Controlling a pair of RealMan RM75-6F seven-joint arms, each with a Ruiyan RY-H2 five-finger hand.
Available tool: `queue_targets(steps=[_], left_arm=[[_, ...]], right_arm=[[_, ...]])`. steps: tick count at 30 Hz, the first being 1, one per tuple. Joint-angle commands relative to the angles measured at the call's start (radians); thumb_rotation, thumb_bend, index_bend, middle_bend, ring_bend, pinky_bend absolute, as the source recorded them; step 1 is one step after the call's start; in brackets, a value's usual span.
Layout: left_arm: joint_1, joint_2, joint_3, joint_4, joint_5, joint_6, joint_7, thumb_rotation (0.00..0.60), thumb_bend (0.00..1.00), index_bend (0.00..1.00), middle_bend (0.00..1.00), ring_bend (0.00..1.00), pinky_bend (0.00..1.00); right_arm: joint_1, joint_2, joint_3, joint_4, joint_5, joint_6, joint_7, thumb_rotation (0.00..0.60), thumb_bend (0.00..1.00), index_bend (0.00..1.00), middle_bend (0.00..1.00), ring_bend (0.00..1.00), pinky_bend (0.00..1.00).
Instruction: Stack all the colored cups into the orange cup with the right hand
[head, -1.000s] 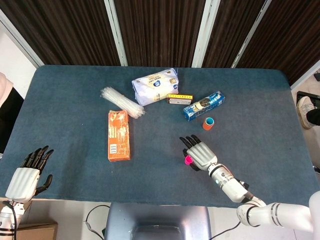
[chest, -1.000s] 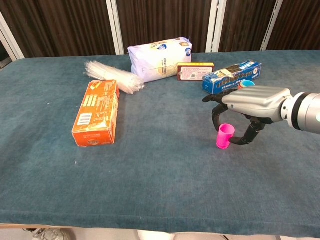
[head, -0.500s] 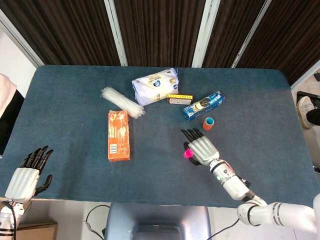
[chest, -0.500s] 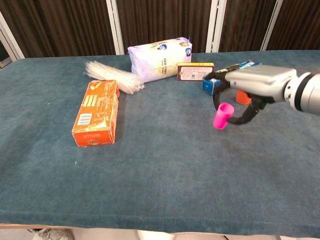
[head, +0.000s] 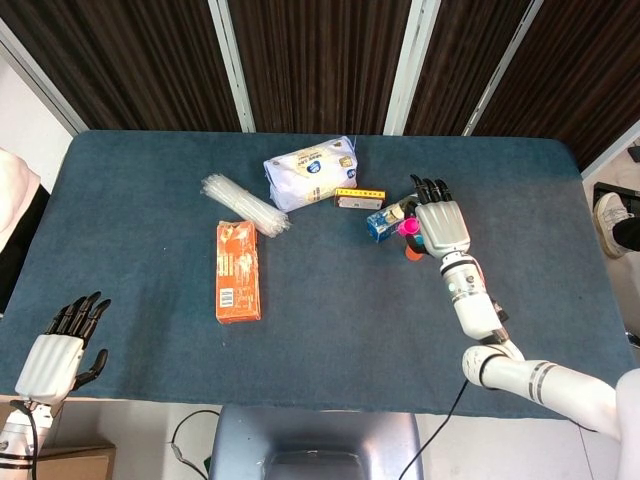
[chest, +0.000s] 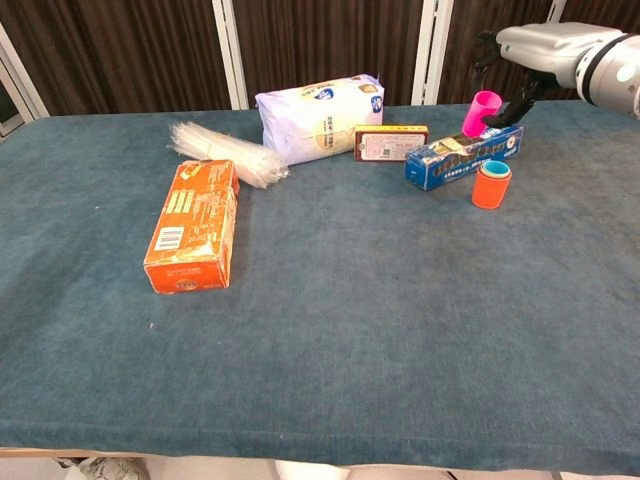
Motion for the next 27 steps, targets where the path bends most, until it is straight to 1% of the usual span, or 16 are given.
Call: queue_targets(steps=[1, 5, 14, 22, 25, 27], left_arm=[[0.001, 0.001, -0.001, 0.000, -0.002, 0.001, -0.001, 0.600, 0.45, 0.00, 0.00, 0.00, 0.13], [0.001, 0.001, -0.001, 0.000, -0.003, 0.001, -0.002, 0.600, 0.45, 0.00, 0.00, 0.00, 0.13], [-0.001, 0.001, 0.000, 0.001, -0.002, -0.003, -0.003, 0.600, 0.45, 0.00, 0.00, 0.00, 0.13], [-0.001, 0.000, 0.000, 0.001, -0.002, -0.003, -0.003, 0.600, 0.45, 0.00, 0.00, 0.00, 0.13], [-0.002, 0.000, 0.000, 0.002, -0.002, -0.004, -0.002, 0.600, 0.45, 0.00, 0.00, 0.00, 0.13], [-0.002, 0.000, 0.001, 0.002, -0.002, -0.004, -0.002, 0.600, 0.45, 0.00, 0.00, 0.00, 0.13]], right_arm=[[0.011, -0.024, -0.006, 0.050, 0.028, -0.031, -0.008, 0.600, 0.46, 0.61, 0.06, 0.00, 0.00], [0.012, -0.032, -0.021, 0.080, 0.038, -0.053, -0.009, 0.600, 0.46, 0.61, 0.06, 0.00, 0.00], [0.005, -0.028, -0.052, 0.089, 0.044, -0.058, -0.031, 0.600, 0.46, 0.61, 0.06, 0.00, 0.00], [0.007, -0.050, -0.067, 0.122, 0.059, -0.071, -0.045, 0.600, 0.46, 0.61, 0.06, 0.00, 0.00], [0.007, -0.056, -0.068, 0.132, 0.059, -0.076, -0.039, 0.600, 0.46, 0.59, 0.06, 0.00, 0.00], [0.006, -0.056, -0.070, 0.135, 0.057, -0.082, -0.034, 0.600, 0.46, 0.53, 0.06, 0.00, 0.00]])
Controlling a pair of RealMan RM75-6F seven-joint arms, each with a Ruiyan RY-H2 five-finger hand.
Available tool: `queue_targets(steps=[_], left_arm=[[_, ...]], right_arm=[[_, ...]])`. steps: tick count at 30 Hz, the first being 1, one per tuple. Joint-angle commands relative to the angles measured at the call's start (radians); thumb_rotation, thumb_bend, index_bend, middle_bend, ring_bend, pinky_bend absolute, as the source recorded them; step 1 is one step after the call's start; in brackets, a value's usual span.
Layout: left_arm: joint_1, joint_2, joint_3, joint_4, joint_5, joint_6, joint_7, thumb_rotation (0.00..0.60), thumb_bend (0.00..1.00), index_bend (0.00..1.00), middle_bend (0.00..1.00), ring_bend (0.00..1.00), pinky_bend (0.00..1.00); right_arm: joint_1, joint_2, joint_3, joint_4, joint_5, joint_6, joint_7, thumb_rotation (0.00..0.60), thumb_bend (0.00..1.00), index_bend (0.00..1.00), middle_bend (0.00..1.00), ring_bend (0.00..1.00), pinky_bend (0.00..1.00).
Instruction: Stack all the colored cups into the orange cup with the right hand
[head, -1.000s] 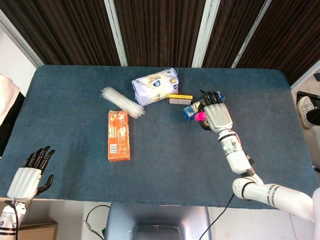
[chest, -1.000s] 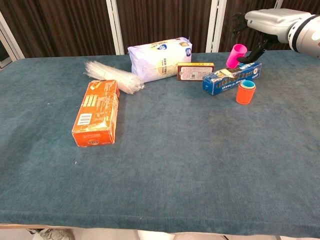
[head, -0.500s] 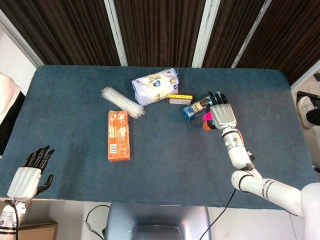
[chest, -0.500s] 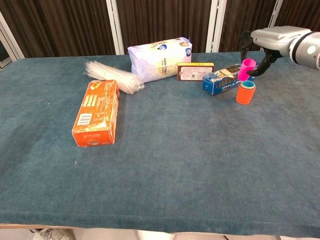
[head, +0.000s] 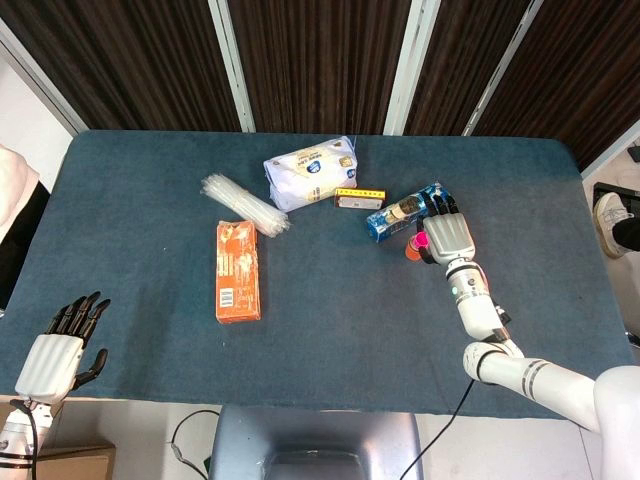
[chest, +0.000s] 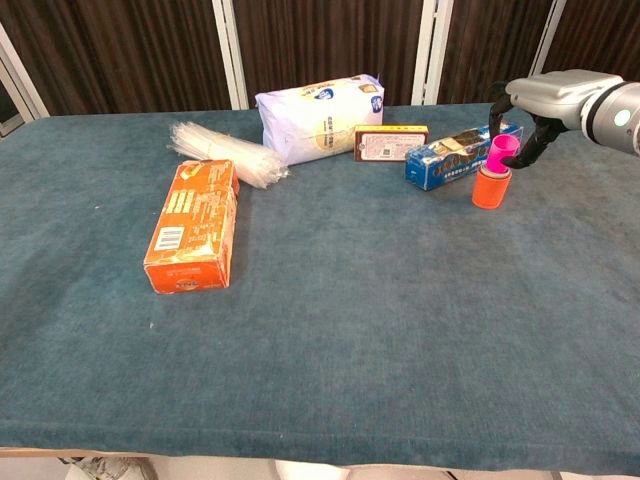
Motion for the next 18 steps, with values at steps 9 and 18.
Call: queue_targets(steps=[9, 18], left_arm=[[0.000, 0.000, 0.001, 0.002, 0.001, 0.001, -0.002, 0.600, 0.45, 0.00, 0.00, 0.00, 0.13], [0.009, 0.001, -0.003, 0.001, 0.009, 0.028, -0.003, 0.600, 0.45, 0.00, 0.00, 0.00, 0.13]], right_arm=[[-0.067, 0.131, -0.007, -0.181, -0.075, 0.061, 0.077, 0.600, 0.46, 0.00, 0.00, 0.00, 0.00], [-0.501, 0.396, -0.278, -0.544, -0.521, 0.574, 0.259, 0.600, 0.39, 0.00, 0.00, 0.00, 0.00]])
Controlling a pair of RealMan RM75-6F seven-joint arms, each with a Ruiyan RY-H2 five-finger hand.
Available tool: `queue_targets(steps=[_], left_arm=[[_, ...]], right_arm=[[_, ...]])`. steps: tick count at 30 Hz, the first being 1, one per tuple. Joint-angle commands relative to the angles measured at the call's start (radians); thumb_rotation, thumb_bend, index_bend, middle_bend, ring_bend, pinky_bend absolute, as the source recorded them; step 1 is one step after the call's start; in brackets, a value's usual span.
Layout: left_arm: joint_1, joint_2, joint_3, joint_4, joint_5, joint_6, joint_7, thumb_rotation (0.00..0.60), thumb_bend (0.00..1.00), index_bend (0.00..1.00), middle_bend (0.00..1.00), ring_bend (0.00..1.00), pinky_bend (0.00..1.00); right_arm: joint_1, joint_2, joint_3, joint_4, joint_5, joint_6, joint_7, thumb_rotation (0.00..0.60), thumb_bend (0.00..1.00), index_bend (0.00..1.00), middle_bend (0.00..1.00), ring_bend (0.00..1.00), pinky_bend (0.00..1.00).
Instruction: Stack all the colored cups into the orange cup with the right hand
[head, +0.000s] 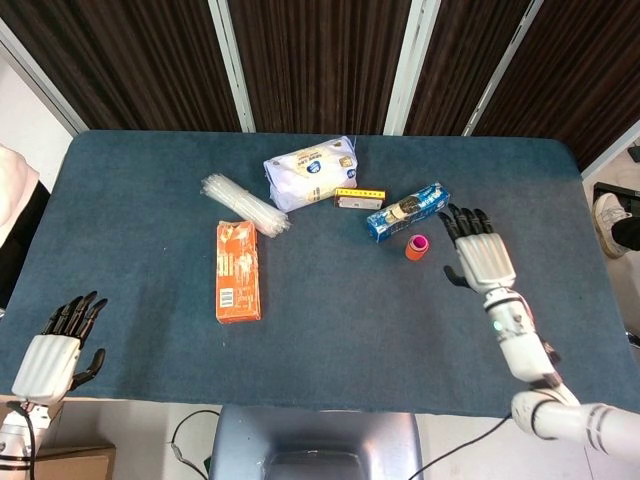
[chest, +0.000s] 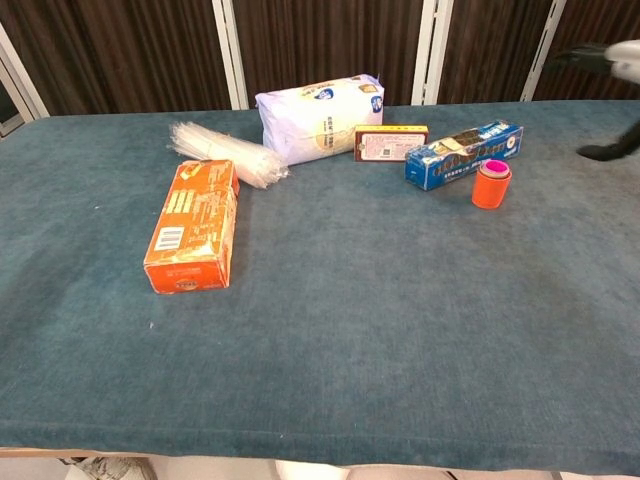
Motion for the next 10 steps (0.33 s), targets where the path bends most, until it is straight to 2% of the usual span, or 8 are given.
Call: queue_targets(steps=[1, 3, 5, 6, 10], left_arm=[[0.001, -0.002, -0.001, 0.001, 0.002, 0.003, 0.001, 0.600, 0.45, 0.00, 0.00, 0.00, 0.13], [0.001, -0.008, -0.002, 0.002, 0.006, 0.007, 0.003, 0.600, 0.45, 0.00, 0.00, 0.00, 0.12], [-0.001, -0.013, 0.001, 0.001, 0.018, 0.011, 0.001, 0.600, 0.45, 0.00, 0.00, 0.00, 0.10], [-0.001, -0.014, 0.004, 0.002, 0.025, 0.012, 0.004, 0.600, 0.45, 0.00, 0.00, 0.00, 0.09], [0.001, -0.012, 0.010, -0.002, 0.028, 0.010, 0.010, 0.600, 0.45, 0.00, 0.00, 0.00, 0.10]], right_arm=[[-0.299, 0.134, -0.208, -0.124, -0.282, 0.332, 0.119, 0.600, 0.38, 0.00, 0.00, 0.00, 0.00], [-0.374, 0.111, -0.236, -0.066, -0.309, 0.399, 0.179, 0.600, 0.38, 0.00, 0.00, 0.00, 0.00], [-0.392, 0.132, -0.254, -0.069, -0.335, 0.393, 0.210, 0.600, 0.37, 0.02, 0.00, 0.00, 0.00], [-0.396, 0.145, -0.253, -0.069, -0.372, 0.408, 0.240, 0.600, 0.37, 0.02, 0.00, 0.00, 0.00], [-0.418, 0.147, -0.239, -0.057, -0.403, 0.437, 0.252, 0.600, 0.36, 0.00, 0.00, 0.00, 0.00]])
